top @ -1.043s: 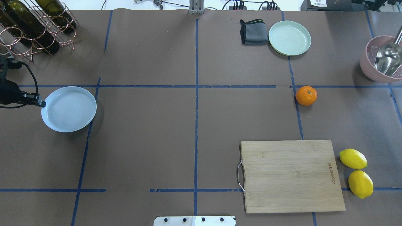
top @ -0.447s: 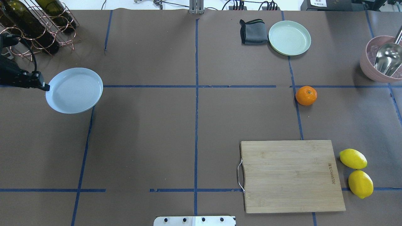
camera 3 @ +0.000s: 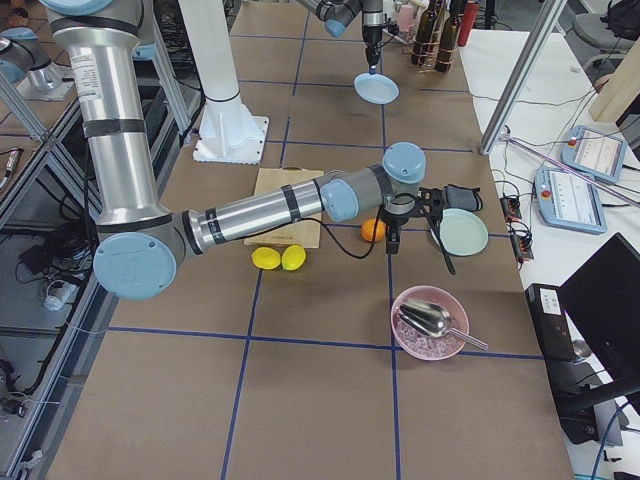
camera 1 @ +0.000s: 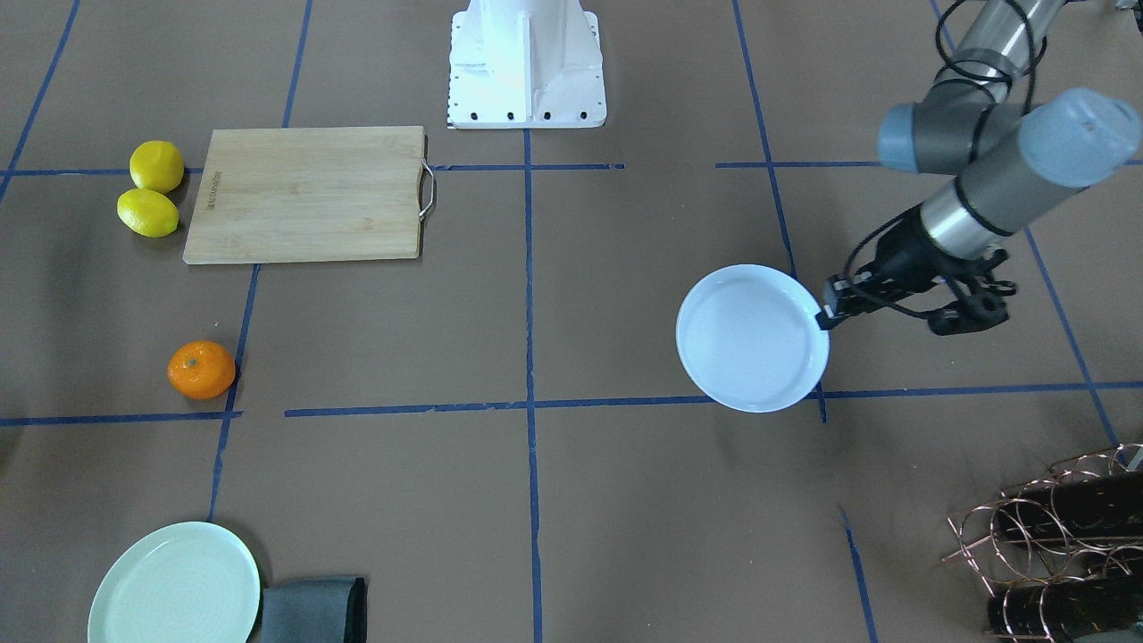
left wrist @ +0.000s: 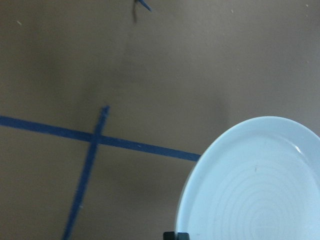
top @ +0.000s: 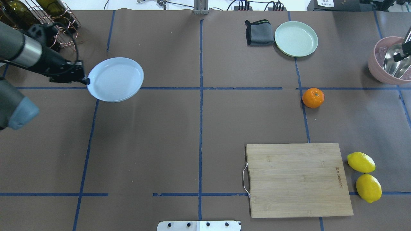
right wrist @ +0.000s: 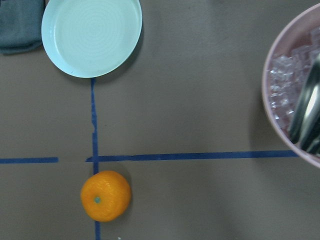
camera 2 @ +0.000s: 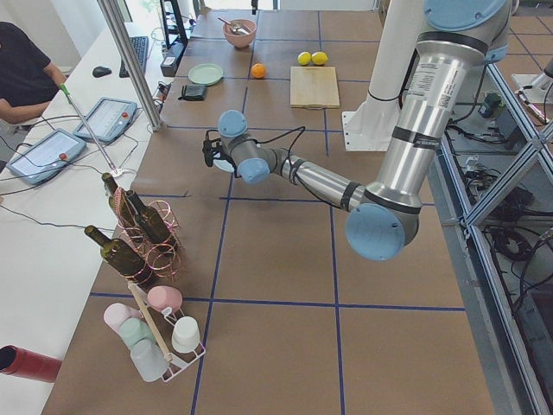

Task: Pick orange to plate
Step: 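Lift the plate with the left gripper to table center while right arm reaches toward orange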

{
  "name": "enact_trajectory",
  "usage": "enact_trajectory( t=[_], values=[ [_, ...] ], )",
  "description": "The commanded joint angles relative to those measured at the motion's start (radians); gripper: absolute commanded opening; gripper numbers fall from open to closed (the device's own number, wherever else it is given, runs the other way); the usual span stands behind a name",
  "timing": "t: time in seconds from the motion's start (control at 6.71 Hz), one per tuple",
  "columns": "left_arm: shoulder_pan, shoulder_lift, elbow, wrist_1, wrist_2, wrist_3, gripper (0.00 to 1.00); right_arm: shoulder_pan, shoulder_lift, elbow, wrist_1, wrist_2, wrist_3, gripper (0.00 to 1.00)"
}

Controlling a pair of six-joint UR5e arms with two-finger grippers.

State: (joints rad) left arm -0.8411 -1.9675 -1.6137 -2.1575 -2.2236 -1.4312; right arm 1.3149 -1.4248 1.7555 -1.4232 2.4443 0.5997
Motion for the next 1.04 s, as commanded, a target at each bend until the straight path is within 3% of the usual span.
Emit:
enact_trajectory(
  t=[0.0, 0.3, 0.74, 0.89],
  values=[
    [0.168, -0.138, 0.046, 0.001, 0.126, -0.212, 0.00, -0.159, 0.007, 0.019, 0.174, -0.100, 0.286, 1.00],
    [0.241, -0.247, 0.150, -0.010, 0.226, -0.294, 0.00, -0.222, 0.032, 0.021, 0.207, -0.140, 0.368, 1.00],
    [0.246, -0.243, 0.161, -0.013, 0.246, -0.278, 0.00, -0.267, 0.053, 0.019, 0.207, -0.177, 0.396, 1.00],
    [0.244, -0.237, 0.160, -0.012, 0.246, -0.241, 0.07, -0.275, 0.055, 0.015, 0.207, -0.180, 0.396, 1.00]
  ],
)
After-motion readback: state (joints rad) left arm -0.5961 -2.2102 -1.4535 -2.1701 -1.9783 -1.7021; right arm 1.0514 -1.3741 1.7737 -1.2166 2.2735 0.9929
